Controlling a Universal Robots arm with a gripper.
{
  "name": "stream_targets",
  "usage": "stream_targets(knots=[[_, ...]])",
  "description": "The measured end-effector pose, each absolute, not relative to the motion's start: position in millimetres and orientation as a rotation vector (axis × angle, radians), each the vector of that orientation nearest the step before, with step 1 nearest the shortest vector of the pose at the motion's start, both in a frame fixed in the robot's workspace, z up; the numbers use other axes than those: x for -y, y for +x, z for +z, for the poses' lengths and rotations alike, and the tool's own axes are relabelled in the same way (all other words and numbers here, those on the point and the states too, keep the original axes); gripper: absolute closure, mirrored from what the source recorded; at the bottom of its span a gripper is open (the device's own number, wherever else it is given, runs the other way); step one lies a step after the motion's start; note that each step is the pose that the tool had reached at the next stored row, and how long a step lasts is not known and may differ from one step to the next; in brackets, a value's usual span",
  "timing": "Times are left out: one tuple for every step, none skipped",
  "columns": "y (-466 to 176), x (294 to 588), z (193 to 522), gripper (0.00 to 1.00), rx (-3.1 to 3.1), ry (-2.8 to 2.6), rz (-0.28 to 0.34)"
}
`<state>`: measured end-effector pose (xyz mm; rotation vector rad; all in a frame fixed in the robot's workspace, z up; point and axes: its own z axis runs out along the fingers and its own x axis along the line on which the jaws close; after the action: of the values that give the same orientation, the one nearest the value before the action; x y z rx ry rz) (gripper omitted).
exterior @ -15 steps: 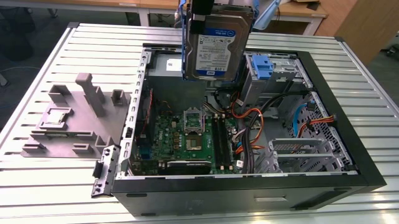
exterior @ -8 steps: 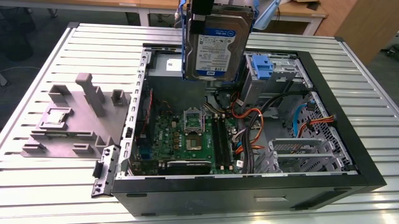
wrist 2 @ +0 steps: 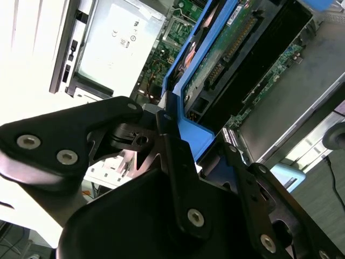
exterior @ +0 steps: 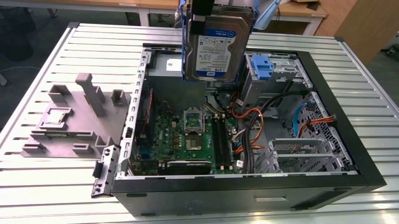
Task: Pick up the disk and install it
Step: 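Insert the disk into the insertion slot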
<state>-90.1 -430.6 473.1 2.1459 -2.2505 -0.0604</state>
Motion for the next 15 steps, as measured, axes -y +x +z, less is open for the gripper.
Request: stream_targets(knots=[[-90, 432, 473, 0.64, 2.251, 2.146, -0.06], [-90, 434, 473, 0.64, 2.251, 2.146, -0.06], [-90, 437, 473, 0.64, 2.251, 2.146, -0.06], [-90, 439, 473, 0.64, 2.251, 2.146, -0.06], [-90, 441, 473, 0.64, 2.251, 2.146, -0.06], [-90, 443, 473, 0.64, 2.25, 2.146, -0.06], [-90, 445, 473, 0.64, 2.25, 2.146, -0.06], [-90, 446, 473, 0.64, 2.251, 2.146, -0.06], [-90, 447, 472, 0.64, 2.251, 2.145, -0.06], [-89, 448, 472, 0.64, 2.251, 2.145, -0.06], [-89, 448, 472, 0.64, 2.252, 2.145, -0.06], [-87, 448, 472, 0.64, 2.252, 2.144, -0.06], [-86, 448, 472, 0.64, 2.252, 2.144, -0.06], [-84, 448, 472, 0.64, 2.252, 2.144, -0.06], [-82, 448, 472, 0.64, 2.252, 2.144, -0.06]])
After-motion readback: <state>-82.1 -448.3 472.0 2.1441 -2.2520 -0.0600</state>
